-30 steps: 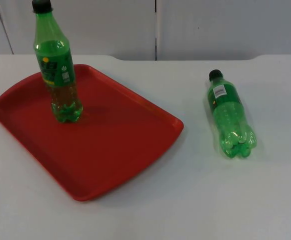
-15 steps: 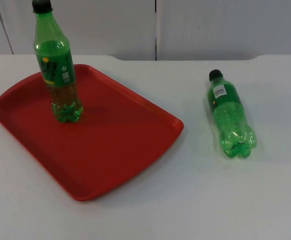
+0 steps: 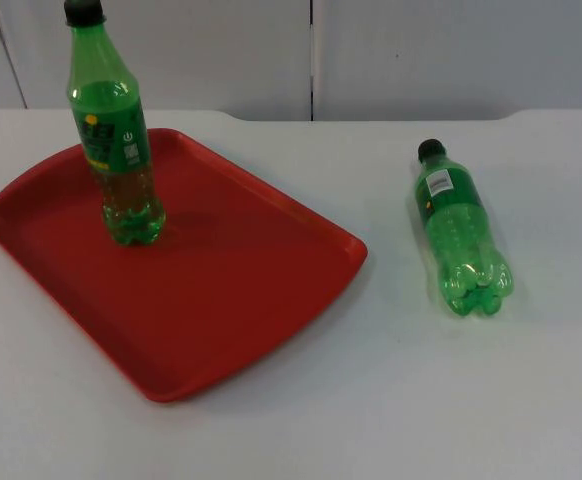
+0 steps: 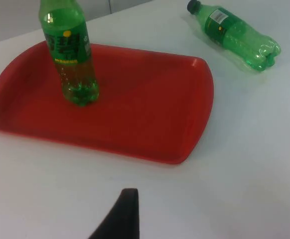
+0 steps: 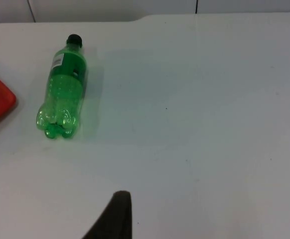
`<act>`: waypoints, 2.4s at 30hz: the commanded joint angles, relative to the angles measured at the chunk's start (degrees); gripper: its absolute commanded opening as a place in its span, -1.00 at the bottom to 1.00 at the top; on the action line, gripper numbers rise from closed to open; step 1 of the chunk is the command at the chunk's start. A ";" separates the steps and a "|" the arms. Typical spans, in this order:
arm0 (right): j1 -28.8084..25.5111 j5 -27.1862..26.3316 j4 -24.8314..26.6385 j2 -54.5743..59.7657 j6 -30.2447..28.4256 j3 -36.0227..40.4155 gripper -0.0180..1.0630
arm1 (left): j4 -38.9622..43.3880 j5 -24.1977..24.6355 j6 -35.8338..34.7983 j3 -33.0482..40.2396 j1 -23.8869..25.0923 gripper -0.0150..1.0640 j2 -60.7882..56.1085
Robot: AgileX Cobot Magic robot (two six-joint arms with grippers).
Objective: Place the bottle upright on the tray.
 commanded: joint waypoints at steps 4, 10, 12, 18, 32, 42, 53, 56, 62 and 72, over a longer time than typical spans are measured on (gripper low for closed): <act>0.17 0.08 0.14 -0.25 0.02 0.10 0.98 | 0.11 -0.01 0.45 0.30 -0.38 0.97 -0.22; 0.17 0.08 0.14 -0.25 0.02 0.10 0.98 | 0.11 -0.01 0.45 0.30 -0.38 0.97 -0.22; 0.17 0.08 0.14 -0.25 0.02 0.10 0.98 | 0.11 -0.01 0.45 0.30 -0.38 0.97 -0.22; 0.17 0.08 0.03 -0.25 0.02 0.10 0.98 | 0.11 -0.01 0.45 0.30 -0.38 0.97 -0.22; 0.17 0.08 0.03 -0.25 0.02 0.10 0.98 | 0.11 -0.01 0.45 0.30 -0.38 0.97 -0.22; 0.17 0.08 0.03 -0.25 0.02 0.10 0.98 | 0.11 -0.01 0.45 0.30 -0.38 0.97 -0.22; 0.17 0.08 0.03 -0.25 0.02 0.10 0.98 | 0.11 -0.01 0.45 0.30 -0.38 0.97 -0.22; 0.17 0.08 0.03 -0.25 0.02 0.10 0.98 | 0.11 -0.01 0.45 0.30 -0.38 0.97 -0.22; 0.17 0.08 0.14 -0.25 0.02 0.10 0.98 | 0.11 -0.01 0.45 0.30 -0.38 0.97 -0.22; 0.17 0.08 0.14 -0.25 0.02 0.10 0.98 | 0.11 -0.01 0.45 0.30 -0.38 0.97 -0.22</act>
